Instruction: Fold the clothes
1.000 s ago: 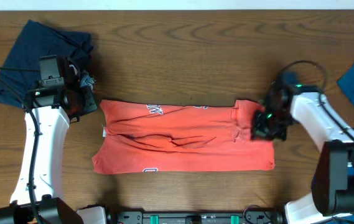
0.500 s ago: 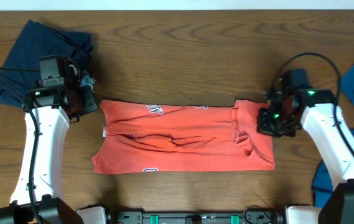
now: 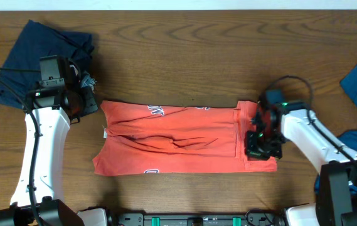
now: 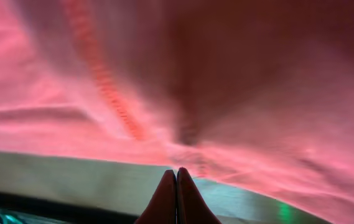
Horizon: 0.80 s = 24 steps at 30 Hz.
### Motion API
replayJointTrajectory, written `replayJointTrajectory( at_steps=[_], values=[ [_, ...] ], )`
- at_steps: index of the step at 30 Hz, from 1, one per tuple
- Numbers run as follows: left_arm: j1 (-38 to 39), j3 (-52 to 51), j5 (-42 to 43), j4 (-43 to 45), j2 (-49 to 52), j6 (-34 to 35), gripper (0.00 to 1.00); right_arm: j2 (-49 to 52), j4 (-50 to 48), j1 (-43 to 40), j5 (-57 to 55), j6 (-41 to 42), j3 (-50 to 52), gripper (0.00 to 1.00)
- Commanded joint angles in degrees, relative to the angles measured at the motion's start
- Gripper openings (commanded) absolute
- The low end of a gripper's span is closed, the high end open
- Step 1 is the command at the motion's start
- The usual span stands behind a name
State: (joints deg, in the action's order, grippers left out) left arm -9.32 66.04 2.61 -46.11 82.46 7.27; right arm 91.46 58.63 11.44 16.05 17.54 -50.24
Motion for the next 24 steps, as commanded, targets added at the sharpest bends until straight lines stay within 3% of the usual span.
replayJointTrajectory(
  at_steps=[1,3,4,9,16,24],
  values=[
    [-0.2,0.7,0.0,-0.1,-0.5,-0.5,0.39,-1.3,-1.2,-0.6,1.5,-4.3,-2.6,0.02],
    [-0.2,0.7,0.1,-0.1,-0.5,-0.2,0.44,-2.5,-1.7,-2.5,3.7,-7.5,-5.1,0.11],
    [-0.2,0.7,0.9,-0.2,-0.5,0.3,0.47,-2.9,-1.9,-3.9,4.6,-9.2,-6.5,0.26],
    [-0.2,0.7,10.5,-0.1,-0.5,0.3,0.57,-3.0,-3.2,-12.6,5.6,-12.1,-11.4,0.64],
    [1.4,-1.1,15.2,-1.2,-0.5,0.3,0.58,-1.3,-5.6,-23.5,8.6,-15.5,-10.4,0.65],
    [2.1,-5.5,15.1,-1.0,1.6,0.3,0.58,6.3,-7.6,-27.1,10.0,-17.9,-8.3,0.64]
  ],
)
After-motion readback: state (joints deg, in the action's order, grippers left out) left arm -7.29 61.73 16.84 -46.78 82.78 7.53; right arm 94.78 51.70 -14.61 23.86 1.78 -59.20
